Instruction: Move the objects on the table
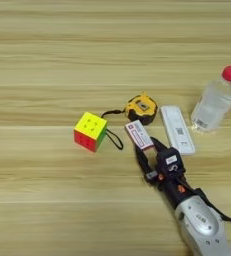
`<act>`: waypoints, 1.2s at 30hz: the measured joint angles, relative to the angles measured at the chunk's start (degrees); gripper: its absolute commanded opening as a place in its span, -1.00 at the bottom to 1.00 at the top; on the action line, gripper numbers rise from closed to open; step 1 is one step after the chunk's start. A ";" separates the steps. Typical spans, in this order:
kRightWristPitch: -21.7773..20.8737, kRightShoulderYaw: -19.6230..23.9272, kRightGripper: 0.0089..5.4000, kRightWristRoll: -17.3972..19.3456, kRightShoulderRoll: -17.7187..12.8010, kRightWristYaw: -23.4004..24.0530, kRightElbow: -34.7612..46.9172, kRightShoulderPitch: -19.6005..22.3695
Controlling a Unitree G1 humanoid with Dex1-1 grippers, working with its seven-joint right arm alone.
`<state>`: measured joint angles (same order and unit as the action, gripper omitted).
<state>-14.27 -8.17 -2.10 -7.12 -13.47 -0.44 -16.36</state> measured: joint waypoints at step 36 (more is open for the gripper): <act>5.10 -9.48 1.00 -0.10 0.76 -6.73 5.90 5.92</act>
<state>-9.17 -17.64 -2.20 -6.36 -20.20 5.46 -10.44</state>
